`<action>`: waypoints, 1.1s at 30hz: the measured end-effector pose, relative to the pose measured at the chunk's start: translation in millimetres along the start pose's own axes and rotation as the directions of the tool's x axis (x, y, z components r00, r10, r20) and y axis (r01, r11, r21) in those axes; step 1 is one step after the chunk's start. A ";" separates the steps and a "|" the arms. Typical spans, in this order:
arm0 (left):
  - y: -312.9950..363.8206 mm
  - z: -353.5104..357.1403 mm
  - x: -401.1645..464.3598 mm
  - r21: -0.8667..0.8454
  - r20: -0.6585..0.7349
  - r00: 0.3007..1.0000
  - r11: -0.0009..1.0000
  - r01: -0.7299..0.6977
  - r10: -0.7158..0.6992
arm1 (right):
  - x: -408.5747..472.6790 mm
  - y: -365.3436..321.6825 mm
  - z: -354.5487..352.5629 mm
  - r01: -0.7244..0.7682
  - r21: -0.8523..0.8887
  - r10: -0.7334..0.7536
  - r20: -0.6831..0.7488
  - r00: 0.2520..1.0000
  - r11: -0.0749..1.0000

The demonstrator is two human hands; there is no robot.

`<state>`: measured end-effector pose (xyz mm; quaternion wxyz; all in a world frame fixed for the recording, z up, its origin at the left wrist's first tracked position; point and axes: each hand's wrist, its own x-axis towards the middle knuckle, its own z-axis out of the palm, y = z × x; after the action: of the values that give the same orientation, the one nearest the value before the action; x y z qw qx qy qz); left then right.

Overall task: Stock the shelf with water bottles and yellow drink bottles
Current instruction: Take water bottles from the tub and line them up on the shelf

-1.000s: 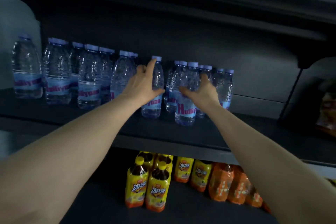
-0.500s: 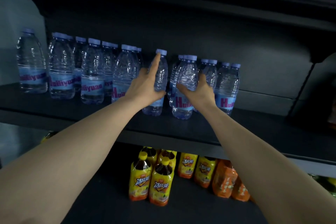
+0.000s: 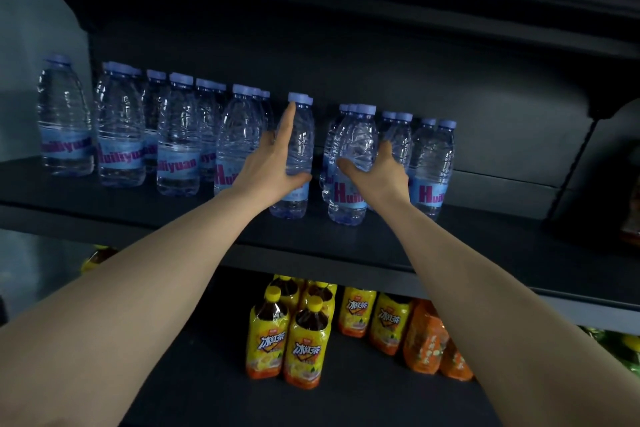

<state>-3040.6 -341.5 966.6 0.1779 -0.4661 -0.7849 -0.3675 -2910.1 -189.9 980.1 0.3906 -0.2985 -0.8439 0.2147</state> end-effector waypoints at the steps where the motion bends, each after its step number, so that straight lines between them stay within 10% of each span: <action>1: -0.9 -0.2 -0.2 -0.003 0.001 1.000 1.000 -0.002 0.002 | -0.2 -0.1 -0.3 0.001 -0.004 -0.001 -0.001 1.000 1.000; 23: 0.0 -3.9 -16.4 0.205 -0.123 0.991 0.978 -0.031 0.057 | -1.6 10.7 -5.4 0.151 -0.174 -0.162 -0.047 0.986 0.973; 33: 16.1 -18.1 -53.8 0.415 -0.142 0.979 0.907 -0.073 0.143 | -53.7 15.1 -33.5 0.332 -0.581 -0.461 -0.084 0.883 0.743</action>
<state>-3000.8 -382.5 951.8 0.3573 -0.4287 -0.7990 -0.2237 -2851.0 -210.6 962.8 0.4164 -0.2325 -0.8642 -0.1606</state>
